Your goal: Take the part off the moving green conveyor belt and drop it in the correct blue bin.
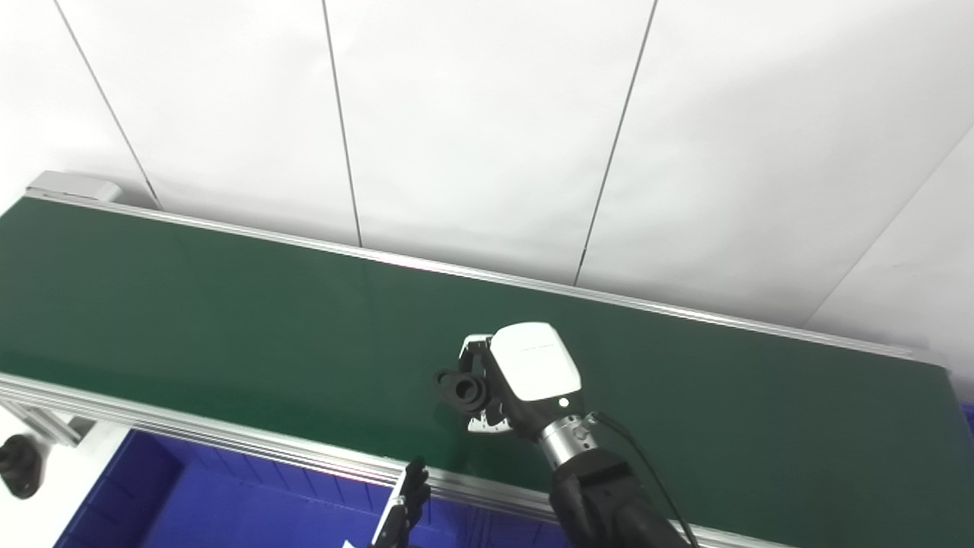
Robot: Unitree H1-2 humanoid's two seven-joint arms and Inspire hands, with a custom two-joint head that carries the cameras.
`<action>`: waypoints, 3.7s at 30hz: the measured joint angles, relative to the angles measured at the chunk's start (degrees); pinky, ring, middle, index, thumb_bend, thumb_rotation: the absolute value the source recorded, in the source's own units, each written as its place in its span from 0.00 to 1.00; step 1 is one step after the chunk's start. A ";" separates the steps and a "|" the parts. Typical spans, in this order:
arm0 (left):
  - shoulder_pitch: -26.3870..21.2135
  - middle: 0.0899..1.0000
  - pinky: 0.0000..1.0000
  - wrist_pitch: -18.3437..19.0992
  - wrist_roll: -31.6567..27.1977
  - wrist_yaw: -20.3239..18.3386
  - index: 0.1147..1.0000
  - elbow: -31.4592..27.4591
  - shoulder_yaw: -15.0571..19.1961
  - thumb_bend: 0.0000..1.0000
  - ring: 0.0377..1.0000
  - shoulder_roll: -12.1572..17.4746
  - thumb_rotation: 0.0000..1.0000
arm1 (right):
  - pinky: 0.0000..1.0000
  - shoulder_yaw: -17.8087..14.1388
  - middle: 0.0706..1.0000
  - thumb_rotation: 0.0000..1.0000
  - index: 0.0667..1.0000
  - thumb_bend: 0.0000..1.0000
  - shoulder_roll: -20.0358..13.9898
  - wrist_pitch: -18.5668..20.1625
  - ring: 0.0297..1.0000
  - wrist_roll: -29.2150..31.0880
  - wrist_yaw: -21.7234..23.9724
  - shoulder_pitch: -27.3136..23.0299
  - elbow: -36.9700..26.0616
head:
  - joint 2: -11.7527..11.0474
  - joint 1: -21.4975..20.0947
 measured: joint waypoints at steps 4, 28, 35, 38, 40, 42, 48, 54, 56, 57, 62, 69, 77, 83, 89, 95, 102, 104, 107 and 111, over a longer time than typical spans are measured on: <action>-0.72 1.00 1.00 2.49 -3.67 -1.09 1.00 -1.29 1.14 0.65 1.00 1.28 1.00 | 0.15 -1.09 0.43 0.00 0.45 0.52 -0.31 0.93 0.19 -2.12 6.06 3.11 -8.14 | 1.58 -3.52; -1.78 1.00 1.00 12.07 -10.68 -3.67 1.00 -11.47 7.50 0.65 1.00 6.82 1.00 | 0.12 -7.08 0.43 0.00 0.45 0.53 -4.36 1.25 0.18 -12.58 27.54 31.99 -39.24 | 12.30 -17.24; -2.02 1.00 1.00 14.41 -11.91 -3.81 1.00 -12.24 8.75 0.67 1.00 7.22 1.00 | 0.13 -7.30 0.43 0.00 0.45 0.53 -1.14 1.12 0.18 -16.81 27.31 35.44 -35.13 | 13.62 -17.51; -2.06 1.00 1.00 15.16 -11.91 -3.85 1.00 -13.95 9.57 0.67 1.00 7.36 1.00 | 0.13 -8.03 0.43 0.00 0.45 0.53 0.37 1.17 0.18 -18.58 28.79 35.52 -31.34 | 13.89 -17.51; -2.37 1.00 1.00 15.62 -12.01 -3.93 1.00 -14.35 9.86 0.67 1.00 7.47 1.00 | 0.13 -8.63 0.43 0.00 0.45 0.53 1.25 1.21 0.17 -19.07 29.32 35.49 -29.05 | 13.98 -17.51; -2.42 1.00 1.00 15.87 -12.55 -4.11 1.00 -14.36 10.01 0.66 1.00 7.54 1.00 | 0.13 -8.87 0.43 0.00 0.45 0.53 1.31 1.21 0.18 -19.36 29.18 35.39 -27.33 | 14.07 -17.16; -2.33 1.00 1.00 15.94 -12.53 -4.33 1.00 -14.88 9.93 0.66 0.99 7.39 1.00 | 0.18 -9.02 0.44 0.00 0.45 0.53 1.31 1.21 0.25 -20.48 31.58 35.03 -25.14 | 14.60 -16.19; -2.23 1.00 1.00 16.50 -12.46 -4.33 1.00 -15.74 9.88 0.66 1.00 7.26 1.00 | 0.29 -9.48 0.53 0.21 0.55 0.69 1.83 1.40 0.38 -24.35 35.45 34.68 -23.18 | 14.60 -15.93; -2.19 1.00 1.00 16.96 -12.44 -4.33 1.00 -15.74 9.81 0.66 1.00 7.21 1.00 | 0.40 -9.51 0.61 0.40 0.64 0.87 1.89 1.39 0.50 -25.83 35.34 34.63 -22.90 | 14.60 -15.84; -2.19 1.00 1.00 17.09 -12.44 -4.33 1.00 -15.74 9.79 0.66 1.00 7.18 1.00 | 0.44 -9.51 0.65 0.48 0.66 0.92 1.89 1.38 0.55 -26.39 34.93 34.63 -22.85 | 14.51 -15.66; -2.20 1.00 1.00 17.19 -12.31 -4.33 1.00 -15.74 9.78 0.66 1.00 7.02 1.00 | 0.64 -9.49 0.78 0.72 0.75 1.00 1.96 1.37 0.71 -29.25 35.52 34.46 -22.80 | 14.42 -15.58; -2.22 1.00 1.00 17.84 -11.58 -4.33 1.00 -15.74 9.48 0.68 1.00 6.64 1.00 | 0.57 -10.19 0.77 0.86 0.78 0.99 2.17 1.37 0.69 -26.24 40.16 35.58 -24.90 | 13.89 -14.61; -2.03 1.00 1.00 17.88 -11.29 -4.38 1.00 -15.71 9.05 0.70 1.00 6.49 1.00 | 0.64 -16.06 0.81 0.84 0.80 0.75 7.57 4.72 0.77 -3.20 40.58 46.12 -47.58 | 13.01 -13.38; -2.08 1.00 1.00 18.06 -11.19 -4.38 1.00 -15.31 8.98 0.69 1.00 6.50 1.00 | 0.75 -22.11 0.81 0.87 0.82 0.70 10.78 5.24 0.79 18.31 32.29 54.17 -46.83 | 13.54 -9.87; -1.90 1.00 1.00 18.07 -8.90 -4.36 1.00 -15.19 7.75 0.67 1.00 6.30 1.00 | 0.75 -27.89 0.83 0.97 0.83 0.78 12.56 -3.18 0.80 40.58 20.50 60.64 -35.56 | 13.19 -6.71; 0.18 1.00 1.00 17.49 -6.12 -4.14 1.00 -15.61 5.93 0.66 1.00 4.45 1.00 | 0.84 -28.43 0.91 1.00 0.91 0.85 12.26 -13.43 0.88 48.42 11.49 59.28 -30.31 | 12.66 -4.68; 0.78 0.99 1.00 16.02 -4.95 -3.90 1.00 -15.58 5.67 0.64 0.99 4.21 1.00 | 0.92 -26.85 0.97 1.00 0.96 0.86 11.01 -16.47 0.94 49.97 7.14 57.35 -27.15 | 12.14 -4.24; 0.80 0.99 1.00 15.47 -4.79 -3.90 1.00 -15.55 5.42 0.64 0.99 4.21 1.00 | 0.93 -26.54 0.98 1.00 0.97 0.85 10.77 -18.05 0.95 49.99 6.03 57.11 -26.64 | 11.87 -4.15; 0.80 1.00 1.00 15.10 -4.79 -3.90 1.00 -15.41 5.08 0.64 0.99 4.21 1.00 | 0.95 -26.23 0.99 1.00 0.99 0.82 10.41 -20.27 0.96 49.95 4.51 56.56 -25.09 | 11.52 -3.63; 0.86 1.00 1.00 14.22 -4.82 -3.90 1.00 -14.95 4.98 0.64 1.00 4.27 1.00 | 0.94 -25.50 0.99 1.00 0.99 0.81 9.84 -22.72 0.96 49.76 3.08 55.79 -23.17 | 11.43 -3.36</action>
